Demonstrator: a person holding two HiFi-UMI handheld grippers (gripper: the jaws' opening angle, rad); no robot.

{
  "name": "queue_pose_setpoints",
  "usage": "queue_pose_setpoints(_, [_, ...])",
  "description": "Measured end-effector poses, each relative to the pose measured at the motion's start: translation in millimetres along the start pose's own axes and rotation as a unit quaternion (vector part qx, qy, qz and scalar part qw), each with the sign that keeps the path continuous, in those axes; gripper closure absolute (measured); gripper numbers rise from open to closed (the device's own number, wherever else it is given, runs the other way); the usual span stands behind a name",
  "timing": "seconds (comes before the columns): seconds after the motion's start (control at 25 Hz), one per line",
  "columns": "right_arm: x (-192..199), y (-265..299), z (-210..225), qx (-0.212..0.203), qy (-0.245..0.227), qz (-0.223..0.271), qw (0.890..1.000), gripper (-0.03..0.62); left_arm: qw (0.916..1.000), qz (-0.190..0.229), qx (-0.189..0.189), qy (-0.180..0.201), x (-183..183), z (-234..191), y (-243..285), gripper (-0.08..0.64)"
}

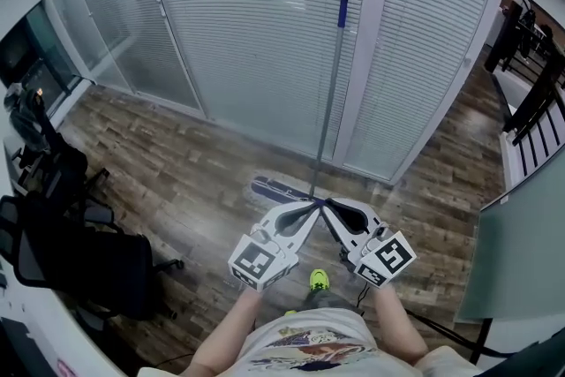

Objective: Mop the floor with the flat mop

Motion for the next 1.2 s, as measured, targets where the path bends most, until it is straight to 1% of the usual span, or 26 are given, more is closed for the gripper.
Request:
queue_pose_setpoints(0.32, [3.9, 24.3, 86.0, -0.011, 0.025, -0.006, 1.0, 0.557, 0.9996, -0.021, -0.018, 0.005, 8.7, -47.2, 72.4, 0.548])
queue_pose_setpoints(0.6, [10.5, 48.8, 152.9, -0.03, 0.03, -0.014, 0.999, 0.557, 0.9987, -0.03, -0.04, 0.007, 20.7, -87.5, 124.0, 0.548])
queue_pose_setpoints(0.76, [17.2, 54.3, 184.4, -0.042, 0.032, -0.02, 0.998, 0.555, 0.9986, -0.032, -0.042, 0.007, 31.1, -100.0, 148.7, 0.548])
queue_pose_setpoints(1.04, [23.6, 78.1, 222.5, -0.03, 0.03, -0.025, 0.999, 0.555, 0.998, -0.045, -0.043, 0.006, 41.6, -129.9, 174.1, 0.548])
queue_pose_setpoints(1.2, [27.4, 97.6, 248.5, -0.016, 0.028, -0.023, 0.999, 0.555, 0.9976, -0.06, -0.028, 0.017, 47.3, -154.5, 196.7, 0.548])
Point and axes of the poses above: the fingertips, and each gripper's own axes: y forward along the fingers, z to its right, x out of its underside, the point moved 8 cm from there along -y, backward along the fingers, and after that the axes turned 5 degrees about z, right-handed, at the moved point
